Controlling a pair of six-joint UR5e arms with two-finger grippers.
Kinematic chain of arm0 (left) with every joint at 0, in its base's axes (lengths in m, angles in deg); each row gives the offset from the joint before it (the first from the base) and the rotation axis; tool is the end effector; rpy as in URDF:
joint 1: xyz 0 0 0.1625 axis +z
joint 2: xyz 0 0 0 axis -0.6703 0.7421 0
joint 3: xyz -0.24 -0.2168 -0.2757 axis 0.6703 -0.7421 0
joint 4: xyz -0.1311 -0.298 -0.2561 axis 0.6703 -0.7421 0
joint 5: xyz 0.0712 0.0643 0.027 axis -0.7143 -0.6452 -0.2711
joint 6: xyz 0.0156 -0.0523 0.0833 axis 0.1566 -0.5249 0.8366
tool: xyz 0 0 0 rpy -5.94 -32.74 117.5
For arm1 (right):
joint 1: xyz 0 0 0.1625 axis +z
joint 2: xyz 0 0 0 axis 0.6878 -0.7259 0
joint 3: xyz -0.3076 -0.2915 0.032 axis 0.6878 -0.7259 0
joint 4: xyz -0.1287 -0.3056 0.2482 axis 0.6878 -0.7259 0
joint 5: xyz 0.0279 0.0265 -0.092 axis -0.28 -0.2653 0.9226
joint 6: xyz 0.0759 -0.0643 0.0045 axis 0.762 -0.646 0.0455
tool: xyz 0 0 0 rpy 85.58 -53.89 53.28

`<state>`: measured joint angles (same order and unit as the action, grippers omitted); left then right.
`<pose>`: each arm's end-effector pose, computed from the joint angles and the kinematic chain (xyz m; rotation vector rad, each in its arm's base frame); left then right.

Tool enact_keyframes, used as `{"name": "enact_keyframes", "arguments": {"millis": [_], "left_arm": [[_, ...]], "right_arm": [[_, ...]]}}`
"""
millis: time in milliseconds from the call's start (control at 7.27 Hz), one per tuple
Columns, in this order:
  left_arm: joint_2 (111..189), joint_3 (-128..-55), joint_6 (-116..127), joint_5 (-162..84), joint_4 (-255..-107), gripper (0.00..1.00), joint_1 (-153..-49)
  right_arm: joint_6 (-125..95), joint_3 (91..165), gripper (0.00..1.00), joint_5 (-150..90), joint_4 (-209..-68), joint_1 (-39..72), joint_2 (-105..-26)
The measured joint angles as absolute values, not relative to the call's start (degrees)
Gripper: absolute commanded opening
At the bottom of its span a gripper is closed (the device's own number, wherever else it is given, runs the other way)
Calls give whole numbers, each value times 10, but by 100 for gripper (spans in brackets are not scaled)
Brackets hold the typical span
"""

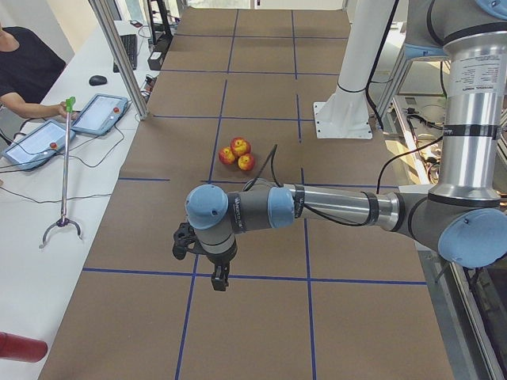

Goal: Stack apples

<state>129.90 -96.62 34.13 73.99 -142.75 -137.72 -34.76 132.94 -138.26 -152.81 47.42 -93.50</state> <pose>-0.1102 -0.4686 0.6301 0.0236 0.7805 0.0885 0.0740 -0.4321 0.6581 0.0153 -0.7241 -0.0367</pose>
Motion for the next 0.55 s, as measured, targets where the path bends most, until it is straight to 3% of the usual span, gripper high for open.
{"name": "enact_keyframes", "arguments": {"millis": [550], "left_arm": [[1284, -980, 342, 734, -1442, 100, -1378]], "right_arm": [[-348, 1330, 100, -1383, -1527, 474, -935]]}}
